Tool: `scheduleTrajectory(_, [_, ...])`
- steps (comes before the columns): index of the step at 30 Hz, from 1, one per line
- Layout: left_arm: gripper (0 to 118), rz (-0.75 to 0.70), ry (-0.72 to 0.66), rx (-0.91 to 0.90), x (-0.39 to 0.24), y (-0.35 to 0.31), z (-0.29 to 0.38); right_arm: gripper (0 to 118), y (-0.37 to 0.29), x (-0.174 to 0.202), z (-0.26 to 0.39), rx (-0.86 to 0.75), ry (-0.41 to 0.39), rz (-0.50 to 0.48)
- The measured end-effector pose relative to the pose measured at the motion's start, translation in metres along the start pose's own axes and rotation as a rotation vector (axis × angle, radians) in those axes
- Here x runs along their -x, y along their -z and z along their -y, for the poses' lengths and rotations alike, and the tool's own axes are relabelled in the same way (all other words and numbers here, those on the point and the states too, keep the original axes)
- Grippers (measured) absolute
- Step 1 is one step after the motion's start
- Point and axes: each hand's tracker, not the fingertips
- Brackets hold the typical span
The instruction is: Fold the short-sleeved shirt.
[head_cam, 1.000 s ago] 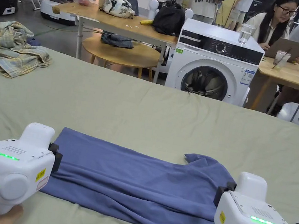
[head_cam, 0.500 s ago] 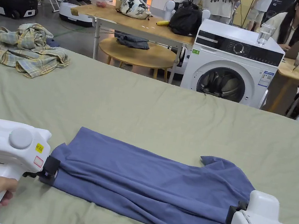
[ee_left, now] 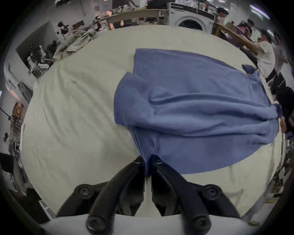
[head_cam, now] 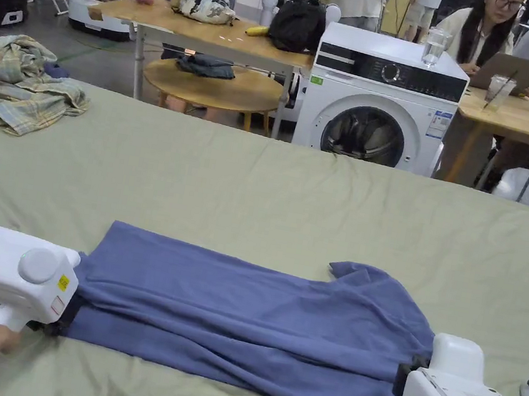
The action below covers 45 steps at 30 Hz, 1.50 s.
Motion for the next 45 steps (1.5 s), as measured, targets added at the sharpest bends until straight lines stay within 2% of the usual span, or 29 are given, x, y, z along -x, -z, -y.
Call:
scheduleTrajectory(6, [0, 0.042, -0.027, -0.078, 0.01, -0.027, 0.021, 0, 0.003, -0.038, -0.012, 0.05, -0.015, 0.016])
scheduleTrajectory(7, [0, 0.048, -0.024, -0.09, 0.011, -0.031, 0.024, 5, 0.007, -0.045, -0.013, 0.085, -0.025, 0.029])
scheduleTrajectory(8, [0, 0.059, -0.032, -0.099, 0.013, -0.035, 0.028, 19, 0.013, -0.052, -0.015, 0.142, -0.032, 0.036])
scheduleTrajectory(9, [0, 0.064, -0.043, -0.11, 0.015, -0.037, 0.03, 45, 0.019, -0.058, -0.014, 0.187, -0.04, 0.035])
scheduleTrajectory(10, [0, 0.068, -0.046, -0.115, 0.014, -0.039, 0.031, 55, 0.026, -0.063, -0.011, 0.227, -0.049, 0.025])
scheduleTrajectory(16, [0, 0.068, -0.051, -0.126, 0.015, -0.038, 0.035, 54, 0.072, -0.078, 0.019, 0.438, -0.019, 0.004])
scheduleTrajectory(17, [0, 0.065, -0.05, -0.124, 0.014, -0.037, 0.035, 49, 0.08, -0.077, 0.026, 0.474, -0.018, 0.004])
scheduleTrajectory(18, [0, 0.063, -0.048, -0.12, 0.012, -0.035, 0.035, 37, 0.085, -0.077, 0.032, 0.489, -0.001, -0.034])
scheduleTrajectory(20, [0, 0.056, -0.046, -0.121, 0.011, -0.034, 0.037, 7, 0.079, -0.075, 0.034, 0.422, 0.001, -0.053])
scheduleTrajectory(22, [0, 0.055, -0.046, -0.124, 0.009, -0.033, 0.037, 6, 0.075, -0.068, 0.032, 0.43, 0.029, -0.108])
scheduleTrajectory(23, [0, 0.054, -0.049, -0.126, 0.01, -0.033, 0.038, 6, 0.073, -0.066, 0.032, 0.426, 0.014, -0.062])
scheduleTrajectory(26, [0, 0.061, -0.054, -0.142, 0.012, -0.038, 0.039, 4, 0.06, -0.065, 0.026, 0.403, -0.036, -0.063])
scheduleTrajectory(35, [0, 0.097, -0.05, -0.216, 0.022, -0.083, 0.05, 4, -0.008, -0.07, -0.006, 0.287, -0.055, -0.041])
scheduleTrajectory(45, [0, 0.098, -0.046, -0.129, 0.035, -0.084, 0.113, 4, -0.051, -0.067, 0.042, 0.401, -0.098, -0.046])
